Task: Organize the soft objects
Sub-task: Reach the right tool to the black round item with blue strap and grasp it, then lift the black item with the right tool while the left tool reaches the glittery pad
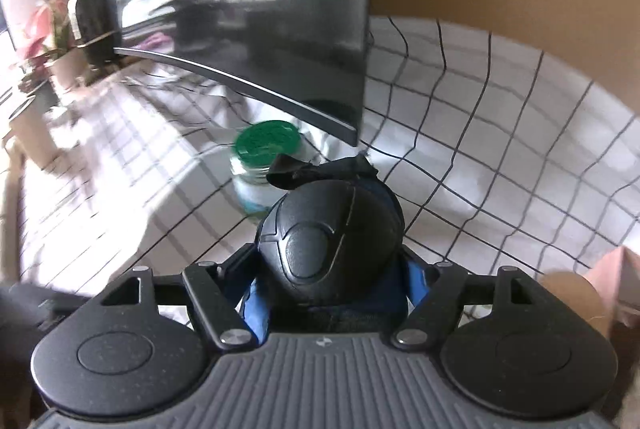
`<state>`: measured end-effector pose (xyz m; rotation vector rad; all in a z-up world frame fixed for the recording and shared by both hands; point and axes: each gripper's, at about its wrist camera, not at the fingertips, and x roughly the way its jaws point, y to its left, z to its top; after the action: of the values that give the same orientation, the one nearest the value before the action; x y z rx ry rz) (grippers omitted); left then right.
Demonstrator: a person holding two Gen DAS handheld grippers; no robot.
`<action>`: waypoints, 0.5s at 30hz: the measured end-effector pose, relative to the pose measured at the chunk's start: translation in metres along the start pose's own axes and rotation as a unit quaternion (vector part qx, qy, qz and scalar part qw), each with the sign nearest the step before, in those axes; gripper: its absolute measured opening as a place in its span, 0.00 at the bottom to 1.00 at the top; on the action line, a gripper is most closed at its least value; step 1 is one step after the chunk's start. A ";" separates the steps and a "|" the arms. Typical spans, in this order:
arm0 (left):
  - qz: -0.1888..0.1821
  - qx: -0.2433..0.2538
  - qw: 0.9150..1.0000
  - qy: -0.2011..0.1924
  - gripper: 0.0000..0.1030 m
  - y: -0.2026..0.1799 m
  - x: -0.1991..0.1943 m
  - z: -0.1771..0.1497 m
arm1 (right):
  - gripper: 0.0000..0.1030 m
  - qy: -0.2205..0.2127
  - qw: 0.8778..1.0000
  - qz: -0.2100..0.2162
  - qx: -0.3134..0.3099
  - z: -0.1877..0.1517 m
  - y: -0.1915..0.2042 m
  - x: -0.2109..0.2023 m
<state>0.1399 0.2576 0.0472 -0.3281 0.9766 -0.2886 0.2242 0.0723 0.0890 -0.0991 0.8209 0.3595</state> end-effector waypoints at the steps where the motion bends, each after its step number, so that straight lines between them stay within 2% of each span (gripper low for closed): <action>1: -0.003 0.000 1.000 0.000 0.21 -0.003 0.001 0.000 | 0.72 -0.005 1.000 0.000 -0.004 -0.007 0.004 -0.012; 5: -0.014 0.005 1.000 -0.001 0.21 -0.015 0.006 0.001 | 0.72 -0.012 1.000 -0.013 -0.003 -0.037 0.011 -0.046; 8: -0.021 0.010 1.000 -0.001 0.21 -0.023 0.011 0.002 | 0.71 -0.014 0.999 -0.051 -0.001 -0.066 0.007 -0.066; 15: -0.037 0.030 0.999 0.003 0.21 -0.045 0.023 0.002 | 0.72 0.020 0.991 -0.108 0.073 -0.129 -0.020 -0.077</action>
<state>0.1503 0.2079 0.0487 -0.3091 0.9618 -0.3858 0.0929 0.0035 0.0563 -0.0575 0.8650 0.0925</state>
